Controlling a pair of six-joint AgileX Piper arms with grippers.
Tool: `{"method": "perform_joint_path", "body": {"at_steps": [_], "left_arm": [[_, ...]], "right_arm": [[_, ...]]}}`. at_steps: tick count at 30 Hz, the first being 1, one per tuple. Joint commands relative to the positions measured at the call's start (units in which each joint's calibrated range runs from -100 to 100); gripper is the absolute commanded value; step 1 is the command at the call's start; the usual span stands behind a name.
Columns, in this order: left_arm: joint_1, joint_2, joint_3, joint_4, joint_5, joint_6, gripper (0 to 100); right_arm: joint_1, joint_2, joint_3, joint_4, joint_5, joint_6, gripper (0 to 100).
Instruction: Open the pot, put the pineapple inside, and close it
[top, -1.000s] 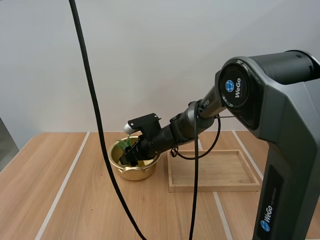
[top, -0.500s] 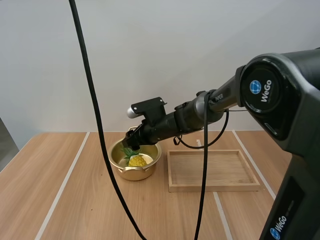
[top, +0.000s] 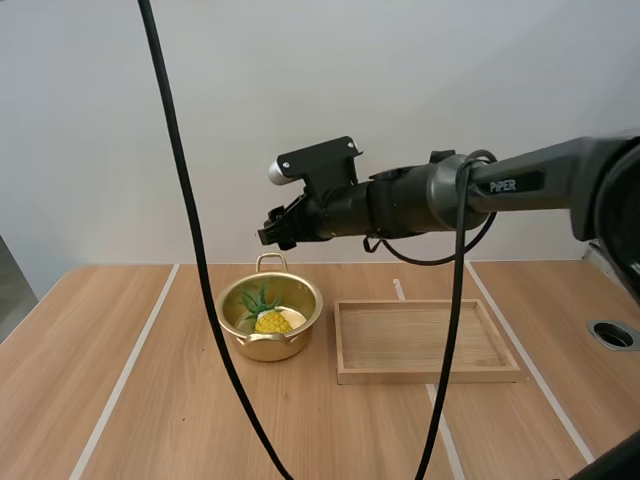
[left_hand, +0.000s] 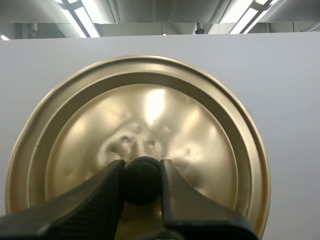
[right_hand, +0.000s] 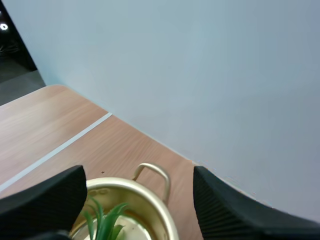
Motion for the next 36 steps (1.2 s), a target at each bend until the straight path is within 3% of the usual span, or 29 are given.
{"method": "perform_joint_path", "body": {"at_steps": [1,2,4,6,9,11,13,20,25,31,36], "left_arm": [[0.11,-0.3,-0.4,-0.5,-1.4,-0.2,0],[0.11,-0.3,-0.4,-0.5,-1.4,-0.2,0],[0.11,-0.3,-0.4,-0.5,-1.4,-0.2,0],[0.11,-0.3,-0.4,-0.5,-1.4,-0.2,0],[0.11,-0.3,-0.4,-0.5,-1.4,-0.2,0],[0.11,-0.3,-0.4,-0.5,-1.4,-0.2,0],[0.11,-0.3,-0.4,-0.5,-1.4,-0.2,0],[0.11,-0.3,-0.4,-0.5,-1.4,-0.2,0],[0.11,-0.3,-0.4,-0.5,-1.4,-0.2,0],[0.11,-0.3,-0.4,-0.5,-1.4,-0.2,0],[0.11,-0.3,-0.4,-0.5,-1.4,-0.2,0]], "right_arm": [[-0.2,-3.9,-0.3,0.6,-5.4,0.0,100],[-0.2,-5.0,-0.3,0.6,-7.4,0.0,100],[-0.2,-7.1,-0.3,0.6,-11.3,0.0,87],[-0.2,-9.4,-0.3,0.6,-17.9,0.0,65],[-0.2,-11.9,-0.3,0.6,-31.2,0.0,23],[-0.2,-13.3,-0.3,0.6,-40.4,0.0,0],[-0.4,-14.6,-0.3,0.6,-48.1,0.0,0],[-3.8,-21.2,-0.3,2.5,-50.4,0.0,0],[-6.7,-27.6,-0.3,3.5,-47.4,0.0,0],[-8.0,-36.5,-0.2,8.3,-42.3,0.0,0],[-8.6,-43.1,2.1,8.7,-36.7,0.0,0]]}}
